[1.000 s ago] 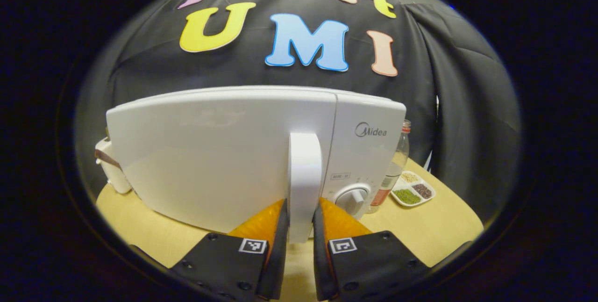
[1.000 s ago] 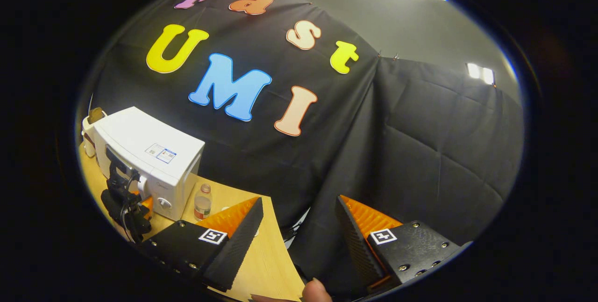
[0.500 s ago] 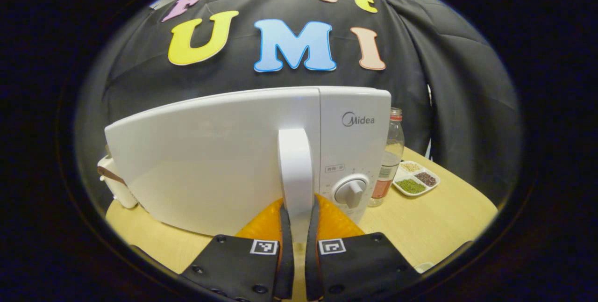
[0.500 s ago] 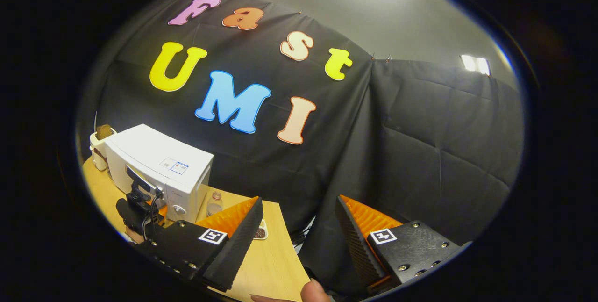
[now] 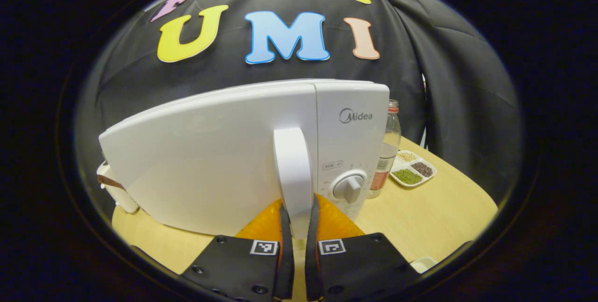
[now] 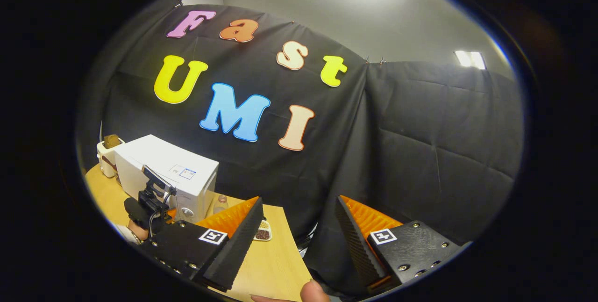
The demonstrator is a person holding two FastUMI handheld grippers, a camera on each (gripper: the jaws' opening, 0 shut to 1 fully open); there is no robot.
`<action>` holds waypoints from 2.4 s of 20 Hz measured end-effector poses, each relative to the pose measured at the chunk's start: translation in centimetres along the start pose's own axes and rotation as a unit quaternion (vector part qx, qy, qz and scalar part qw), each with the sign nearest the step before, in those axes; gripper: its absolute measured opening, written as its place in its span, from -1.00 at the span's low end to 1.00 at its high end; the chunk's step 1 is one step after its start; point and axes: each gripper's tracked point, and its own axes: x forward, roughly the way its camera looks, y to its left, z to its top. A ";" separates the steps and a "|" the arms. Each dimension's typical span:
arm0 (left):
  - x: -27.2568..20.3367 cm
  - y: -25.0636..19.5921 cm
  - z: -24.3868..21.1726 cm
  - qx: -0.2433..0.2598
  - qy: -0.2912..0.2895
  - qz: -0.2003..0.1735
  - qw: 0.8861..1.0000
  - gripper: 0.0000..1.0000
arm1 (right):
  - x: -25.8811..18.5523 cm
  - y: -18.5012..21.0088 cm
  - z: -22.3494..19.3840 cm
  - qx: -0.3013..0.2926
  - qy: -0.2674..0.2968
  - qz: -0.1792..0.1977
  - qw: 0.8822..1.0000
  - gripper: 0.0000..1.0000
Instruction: Open the microwave oven with the left hand, put the food in, and close the microwave oven.
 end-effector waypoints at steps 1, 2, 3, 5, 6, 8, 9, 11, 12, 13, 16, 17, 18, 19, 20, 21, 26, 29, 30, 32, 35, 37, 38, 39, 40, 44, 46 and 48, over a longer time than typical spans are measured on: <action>0.0 0.0 0.0 0.000 0.000 0.000 1.000 -0.64 | -0.1 -0.3 -0.3 -0.001 0.001 -0.001 1.000 0.91; -0.1 0.0 0.1 0.000 0.001 0.001 1.000 -0.64 | -0.2 -0.5 -0.4 0.000 0.002 -0.002 1.000 0.91; -0.1 0.0 0.0 0.000 0.001 0.002 1.000 -0.64 | -0.1 -0.7 -0.7 0.000 0.004 -0.003 1.000 0.91; 0.0 0.0 0.0 0.000 0.001 0.002 1.000 -0.64 | 0.0 -0.8 -1.2 0.004 0.011 -0.002 1.000 0.91; -0.1 0.0 0.0 0.000 0.001 0.003 1.000 -0.64 | 0.2 -0.7 -1.2 0.006 0.013 -0.001 1.000 0.92; -0.1 -0.1 0.0 -0.001 0.002 0.002 1.000 -0.64 | 0.5 -0.5 -1.2 0.006 0.015 0.001 1.000 0.92; -0.1 -0.1 0.0 -0.002 0.001 0.001 1.000 -0.64 | 0.8 -0.3 -1.4 0.005 0.015 0.003 1.000 0.91; -0.1 -0.2 0.0 -0.001 0.001 -0.002 1.000 -0.64 | 1.0 0.2 -1.5 0.001 0.015 0.007 1.000 0.91; -0.1 -0.1 0.0 0.000 0.001 -0.002 1.000 -0.67 | 1.1 0.5 -1.5 -0.002 0.015 0.009 1.000 0.91; -0.1 -0.2 0.0 -0.001 0.002 -0.003 1.000 -0.67 | 1.3 0.7 -1.6 -0.004 0.015 0.011 1.000 0.91; -2.6 -0.5 -1.5 -0.024 -0.002 -0.005 1.000 -0.63 | 1.7 1.4 -1.5 -0.007 0.016 0.015 1.000 0.91; -4.4 -0.3 -2.2 -0.021 -0.013 -0.005 1.000 -0.68 | 1.9 1.7 -1.6 -0.005 0.017 0.017 1.000 0.91; -6.6 0.2 -3.1 -0.017 -0.018 -0.003 1.000 -0.64 | 2.1 2.0 -1.8 -0.004 0.018 0.019 1.000 0.91; -8.4 0.5 -3.9 -0.014 -0.023 -0.005 1.000 -0.68 | 2.4 2.6 -2.0 -0.004 0.020 0.024 1.000 0.91; -10.2 1.0 -4.7 -0.012 -0.026 -0.010 1.000 -0.65 | 2.5 3.3 -2.1 -0.006 0.023 0.030 0.999 0.92; -11.7 1.4 -5.5 -0.013 -0.024 -0.015 1.000 -0.65 | 2.7 4.0 -2.7 -0.008 0.028 0.037 0.999 0.91; -17.4 4.4 -8.5 -0.019 -0.021 -0.027 0.999 -0.65 | 2.9 8.8 -4.1 -0.008 0.050 0.085 0.995 0.91; -20.2 6.3 -9.9 -0.026 -0.019 -0.024 0.999 -0.64 | 2.8 12.4 -6.2 -0.010 0.083 0.126 0.989 0.91; -20.9 6.9 -10.4 -0.028 -0.018 -0.020 0.999 -0.64 | 2.7 13.7 -7.0 -0.009 0.095 0.139 0.986 0.92; -22.6 8.5 -11.2 -0.033 -0.019 -0.011 0.999 -0.61 | 2.6 16.2 -9.1 -0.015 0.119 0.164 0.979 0.92; -24.3 10.5 -12.2 -0.036 -0.018 0.000 0.999 -0.61 | 2.5 19.6 -12.4 -0.022 0.158 0.199 0.967 0.92; -25.3 11.8 -12.9 -0.042 -0.019 0.008 0.999 -0.61 | 2.4 21.7 -14.9 -0.021 0.193 0.220 0.956 0.92; -26.0 12.7 -13.2 -0.044 -0.019 0.013 0.999 -0.61 | 2.4 22.8 -16.4 -0.017 0.215 0.229 0.949 0.92; -26.5 13.4 -13.4 -0.045 -0.020 0.019 0.999 -0.63 | 2.2 23.9 -17.7 -0.008 0.234 0.240 0.942 0.92; -27.0 14.1 -13.9 -0.046 -0.020 0.024 0.998 -0.61 | 1.8 25.2 -18.9 0.001 0.255 0.253 0.933 0.92; -28.8 17.4 -15.1 -0.060 -0.020 0.052 0.997 -0.54 | 0.4 28.3 -24.4 0.023 0.340 0.271 0.901 0.92; -29.5 19.4 -15.7 -0.070 -0.019 0.072 0.995 -0.58 | 0.0 30.1 -26.8 0.028 0.371 0.281 0.885 0.90; -30.3 21.7 -16.7 -0.082 -0.019 0.096 0.992 -0.59 | 0.1 30.8 -28.9 0.012 0.389 0.281 0.877 0.88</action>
